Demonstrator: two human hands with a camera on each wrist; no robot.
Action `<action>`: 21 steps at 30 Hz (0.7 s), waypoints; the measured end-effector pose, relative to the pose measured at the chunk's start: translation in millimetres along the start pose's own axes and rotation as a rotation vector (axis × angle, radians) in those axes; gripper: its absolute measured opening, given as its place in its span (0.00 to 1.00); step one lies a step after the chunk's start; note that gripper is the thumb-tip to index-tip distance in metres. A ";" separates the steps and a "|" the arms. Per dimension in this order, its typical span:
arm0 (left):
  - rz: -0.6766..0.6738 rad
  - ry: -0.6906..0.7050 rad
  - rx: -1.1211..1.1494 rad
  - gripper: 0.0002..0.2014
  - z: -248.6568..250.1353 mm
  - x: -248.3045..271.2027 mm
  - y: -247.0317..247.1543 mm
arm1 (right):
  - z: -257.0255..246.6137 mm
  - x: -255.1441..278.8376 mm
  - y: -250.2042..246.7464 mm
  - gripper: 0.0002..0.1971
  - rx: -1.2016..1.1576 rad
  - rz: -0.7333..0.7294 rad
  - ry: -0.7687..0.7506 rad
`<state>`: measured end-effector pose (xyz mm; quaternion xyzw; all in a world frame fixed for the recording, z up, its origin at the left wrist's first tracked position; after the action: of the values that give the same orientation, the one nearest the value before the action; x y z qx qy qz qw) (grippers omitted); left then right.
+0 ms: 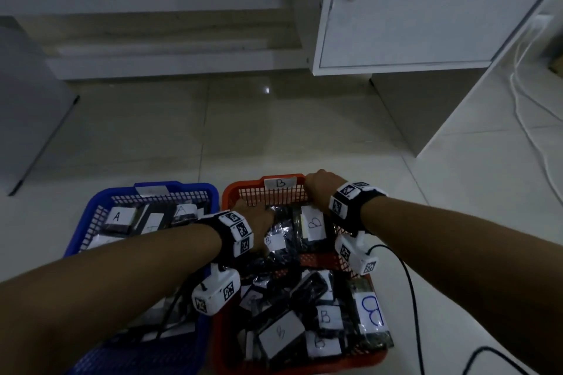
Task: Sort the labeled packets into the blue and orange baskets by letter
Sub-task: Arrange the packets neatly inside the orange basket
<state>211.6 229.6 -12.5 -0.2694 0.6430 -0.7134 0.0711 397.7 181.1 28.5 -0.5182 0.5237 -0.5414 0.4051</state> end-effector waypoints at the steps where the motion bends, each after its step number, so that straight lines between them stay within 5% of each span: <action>1: -0.003 -0.005 0.004 0.38 -0.3 -0.6 0.3 | -0.5 1.2 -1.9 0.09 0.026 0.026 0.002; 5: 0.040 0.022 -0.026 0.38 -1.0 -0.9 1.6 | 1.1 4.2 -8.0 0.10 0.040 0.045 0.023; 9: 0.007 0.025 -0.029 0.39 -0.4 -3.5 0.2 | 0.4 11.1 -6.9 0.22 -0.033 -0.128 0.015; 12: -0.077 0.004 0.066 0.26 -3.5 -5.3 -9.6 | -4.6 14.7 -11.0 0.19 -0.033 -0.171 -0.006; 15: -0.119 -0.025 0.142 0.11 -3.0 -12.0 -32.8 | 2.7 10.3 -23.0 0.11 -0.103 -0.076 0.067; 21: 0.102 -0.070 0.091 0.13 -12.0 -17.7 -65.2 | 40.4 12.6 -37.6 0.08 -0.094 0.076 0.187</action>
<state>236.9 258.8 44.3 -0.2573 0.6200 -0.7275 0.1420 439.7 167.4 63.9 -0.4635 0.6035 -0.5464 0.3499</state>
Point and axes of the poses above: each hand's wrist, its own x-axis away from the middle knuckle, its own y-axis out of the palm, z = x × y, the point moved 2 cm from there along -x, towards the middle knuckle, and after that the axes turned 13 degrees about z, right-handed, at the moved point
